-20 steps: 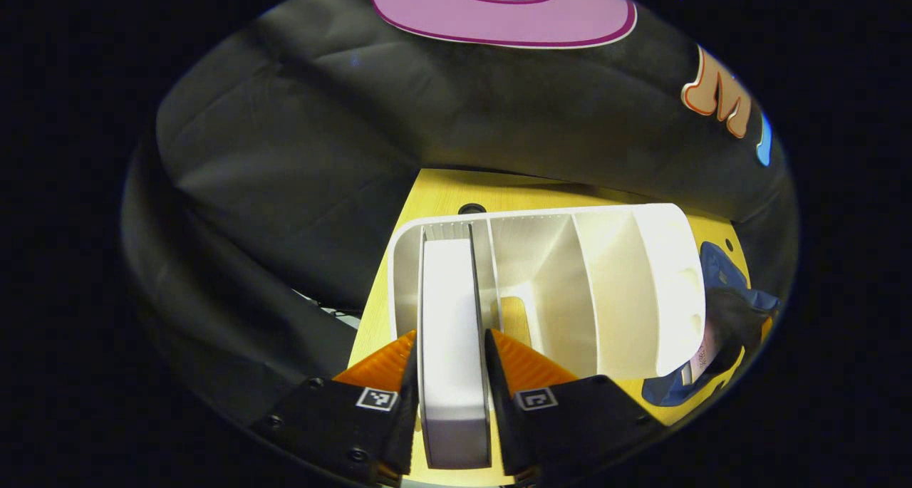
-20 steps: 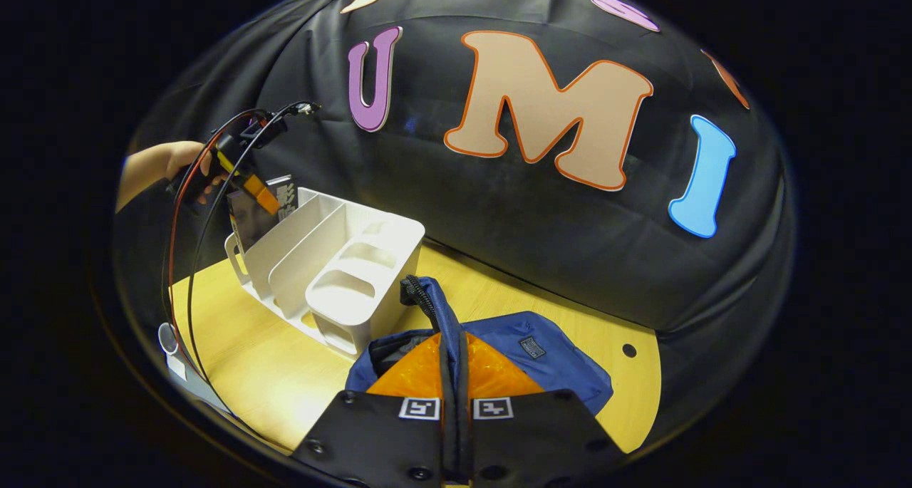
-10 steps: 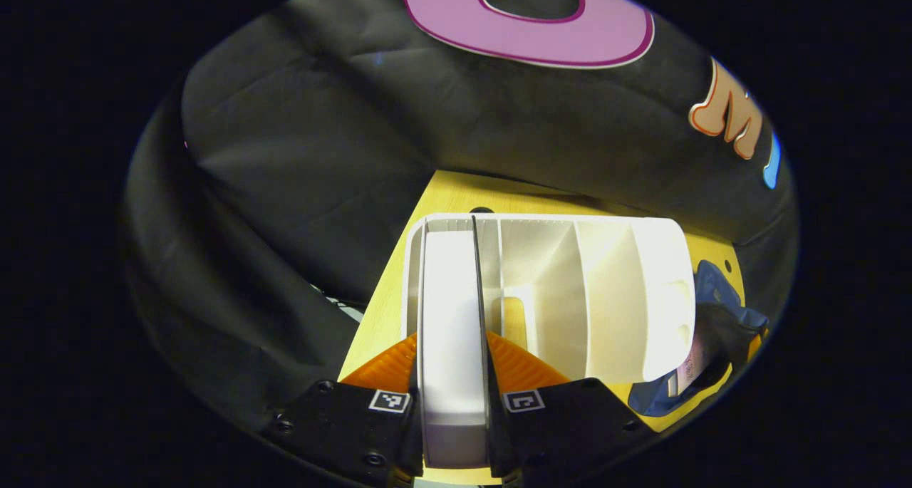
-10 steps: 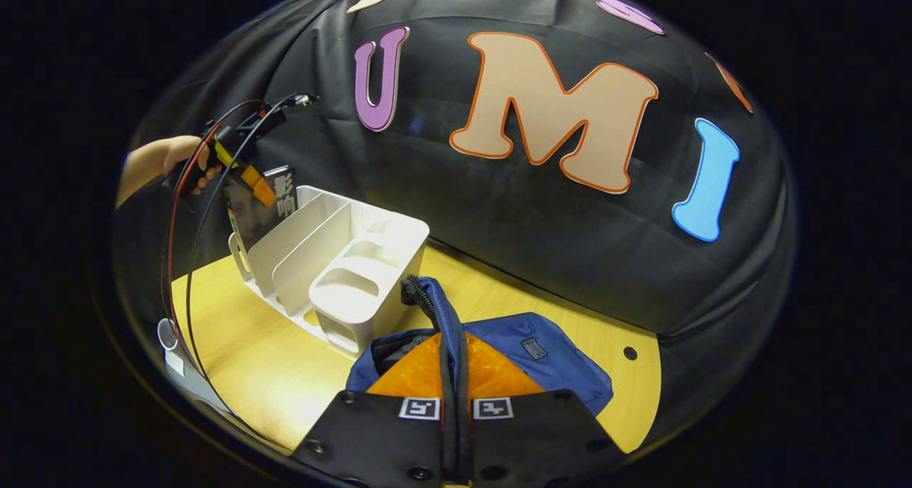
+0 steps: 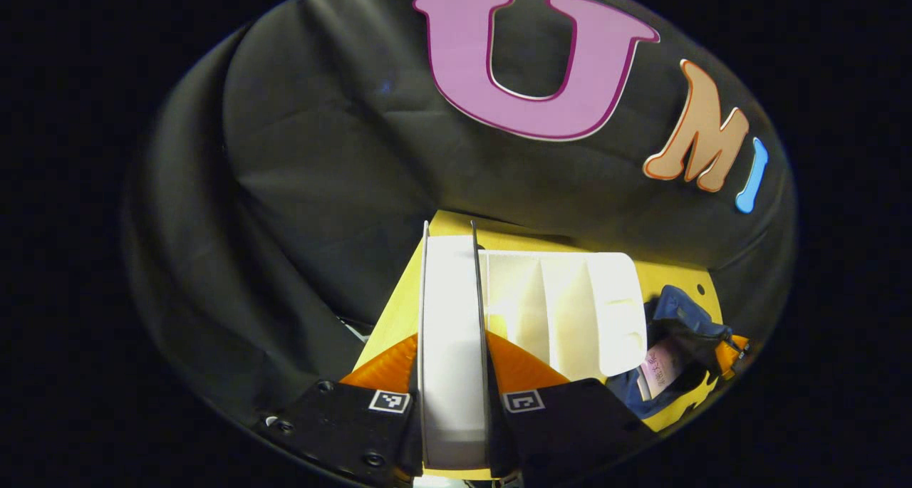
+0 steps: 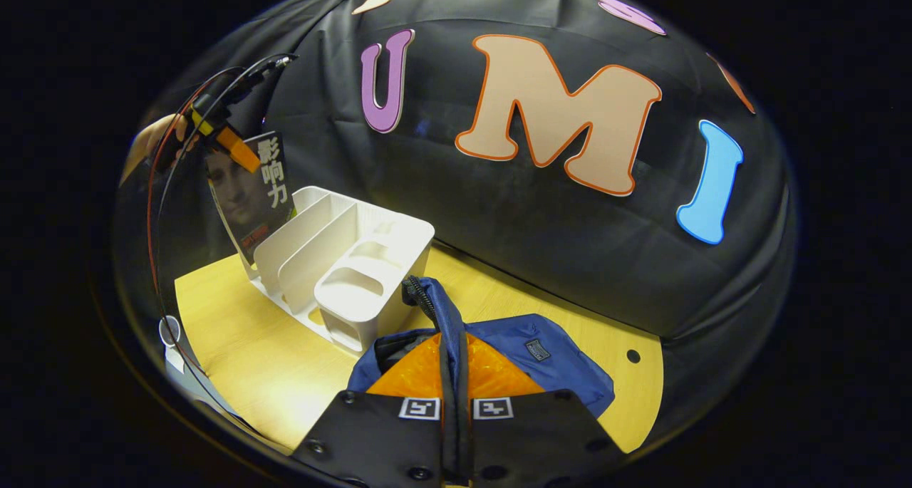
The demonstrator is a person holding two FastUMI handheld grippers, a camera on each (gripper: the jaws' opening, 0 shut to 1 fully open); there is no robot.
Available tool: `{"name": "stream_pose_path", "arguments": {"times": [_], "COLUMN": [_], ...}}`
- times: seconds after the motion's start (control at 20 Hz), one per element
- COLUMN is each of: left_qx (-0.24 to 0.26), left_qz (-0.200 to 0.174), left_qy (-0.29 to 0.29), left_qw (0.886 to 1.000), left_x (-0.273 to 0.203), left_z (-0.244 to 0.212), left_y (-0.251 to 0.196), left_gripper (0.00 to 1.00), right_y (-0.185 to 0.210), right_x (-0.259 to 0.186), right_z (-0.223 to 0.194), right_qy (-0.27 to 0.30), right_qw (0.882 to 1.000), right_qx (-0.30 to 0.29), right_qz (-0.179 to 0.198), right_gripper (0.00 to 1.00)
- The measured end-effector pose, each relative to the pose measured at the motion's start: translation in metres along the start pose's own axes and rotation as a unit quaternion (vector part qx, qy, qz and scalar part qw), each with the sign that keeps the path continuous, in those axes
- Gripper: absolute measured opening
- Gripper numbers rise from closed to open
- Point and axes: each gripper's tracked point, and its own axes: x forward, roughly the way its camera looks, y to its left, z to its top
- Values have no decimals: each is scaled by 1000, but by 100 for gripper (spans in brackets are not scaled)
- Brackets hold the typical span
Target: Open the schoolbag, grab two books from the bookshelf and put them into the schoolbag.
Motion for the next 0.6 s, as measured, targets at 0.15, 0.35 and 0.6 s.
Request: {"name": "stream_pose_path", "arguments": {"times": [0.15, 0.35, 0.6], "left_qx": [-4, -37, -68], "left_qz": [-7, -27, -46], "left_qy": [-14, -17, -12], "left_qw": [1000, 999, 997], "left_x": [-21, -54, -82], "left_z": [3, -9, -29], "left_y": [-4, -10, -17], "left_gripper": [33, 33, 33], "right_y": [1, 2, 5], "right_x": [-1, -1, -1], "right_z": [-1, -1, -3], "right_qy": [-1, -3, -2], "right_qw": [1000, 1000, 1000], "right_qx": [-3, -5, -8], "right_qz": [6, 13, 21], "right_gripper": [3, 3, 3]}}
